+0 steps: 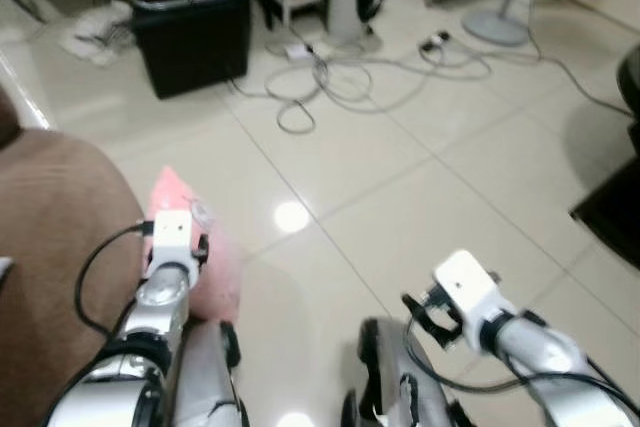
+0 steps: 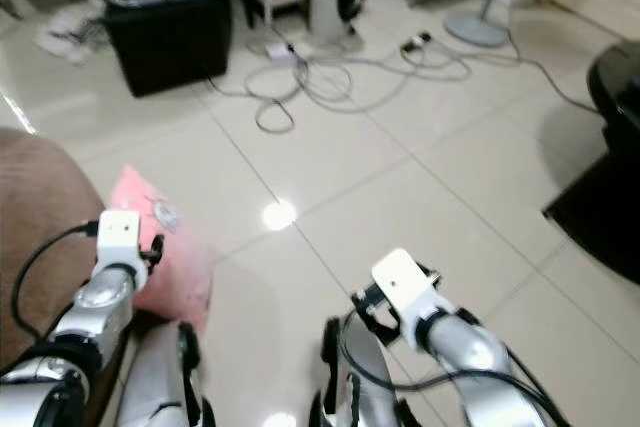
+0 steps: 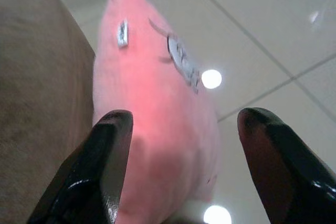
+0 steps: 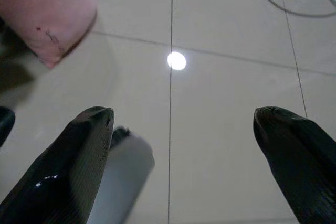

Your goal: Move the pillow to the sofa from floor

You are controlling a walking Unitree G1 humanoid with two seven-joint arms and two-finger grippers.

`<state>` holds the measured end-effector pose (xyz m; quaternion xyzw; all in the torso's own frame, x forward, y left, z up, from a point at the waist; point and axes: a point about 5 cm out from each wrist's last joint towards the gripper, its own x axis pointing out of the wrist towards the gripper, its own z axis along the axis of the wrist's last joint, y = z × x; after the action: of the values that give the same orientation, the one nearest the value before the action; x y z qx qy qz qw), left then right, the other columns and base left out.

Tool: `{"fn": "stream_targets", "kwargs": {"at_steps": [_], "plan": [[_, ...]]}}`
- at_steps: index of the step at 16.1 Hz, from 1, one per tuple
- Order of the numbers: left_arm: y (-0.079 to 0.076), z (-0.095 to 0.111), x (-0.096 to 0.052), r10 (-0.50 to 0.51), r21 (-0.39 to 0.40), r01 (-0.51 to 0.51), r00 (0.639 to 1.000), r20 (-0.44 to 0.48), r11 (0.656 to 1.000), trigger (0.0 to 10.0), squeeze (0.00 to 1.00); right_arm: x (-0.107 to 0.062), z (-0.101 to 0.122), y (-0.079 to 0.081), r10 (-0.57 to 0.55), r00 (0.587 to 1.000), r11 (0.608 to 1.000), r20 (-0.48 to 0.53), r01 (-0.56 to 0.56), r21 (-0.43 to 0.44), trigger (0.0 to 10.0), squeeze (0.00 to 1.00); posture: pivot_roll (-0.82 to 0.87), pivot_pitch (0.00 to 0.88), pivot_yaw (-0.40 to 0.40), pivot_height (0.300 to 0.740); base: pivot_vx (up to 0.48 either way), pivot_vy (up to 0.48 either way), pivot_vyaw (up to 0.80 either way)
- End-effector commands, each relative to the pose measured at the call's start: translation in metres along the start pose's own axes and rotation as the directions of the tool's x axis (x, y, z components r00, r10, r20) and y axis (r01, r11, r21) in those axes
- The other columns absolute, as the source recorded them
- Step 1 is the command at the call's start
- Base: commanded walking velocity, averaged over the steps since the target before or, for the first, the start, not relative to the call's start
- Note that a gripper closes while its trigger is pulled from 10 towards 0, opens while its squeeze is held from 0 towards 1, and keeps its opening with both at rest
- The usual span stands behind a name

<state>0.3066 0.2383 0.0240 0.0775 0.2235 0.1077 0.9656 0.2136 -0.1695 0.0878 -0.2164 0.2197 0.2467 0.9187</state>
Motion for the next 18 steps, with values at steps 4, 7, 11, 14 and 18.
{"fn": "stream_targets", "kwargs": {"at_steps": [4,7,11,14,18], "plan": [[0.007,0.003,0.0,0.043,0.084,-0.047,0.998,0.046,0.995,10.0,1.0,-0.03,0.014,-0.012,0.006,1.0,0.999,0.008,-0.006,-0.036,10.0,0.0,-0.31,0.221,-0.166,0.577,0.0,0.0,0.0],[0.016,0.003,-0.001,0.115,0.163,-0.128,0.989,0.088,0.978,10.0,1.0,-0.048,0.029,-0.008,0.109,0.993,0.993,0.049,-0.106,-0.058,10.0,0.0,-0.33,0.21,-0.235,0.577,0.0,0.0,0.0],[0.04,-0.001,-0.004,0.21,0.256,-0.23,0.972,0.102,0.939,10.0,1.0,-0.049,0.051,0.002,0.298,0.949,0.953,0.107,-0.288,-0.098,10.0,0.0,-0.33,0.244,-0.303,0.577,0.0,0.0,0.0],[0.06,-0.015,-0.011,0.283,0.287,-0.292,0.956,0.07,0.912,10.0,1.0,-0.045,0.059,0.002,0.338,0.932,0.939,0.127,-0.326,-0.111,10.0,0.0,-0.32,0.255,-0.317,0.577,0.0,0.0,0.0],[0.081,-0.041,-0.022,0.347,0.309,-0.325,0.938,-0.016,0.894,10.0,1.0,-0.054,0.052,0.018,0.46,0.886,0.883,0.064,-0.448,-0.144,10.0,0.0,-0.3,0.247,-0.309,0.577,0.0,0.0,0.0]]}}
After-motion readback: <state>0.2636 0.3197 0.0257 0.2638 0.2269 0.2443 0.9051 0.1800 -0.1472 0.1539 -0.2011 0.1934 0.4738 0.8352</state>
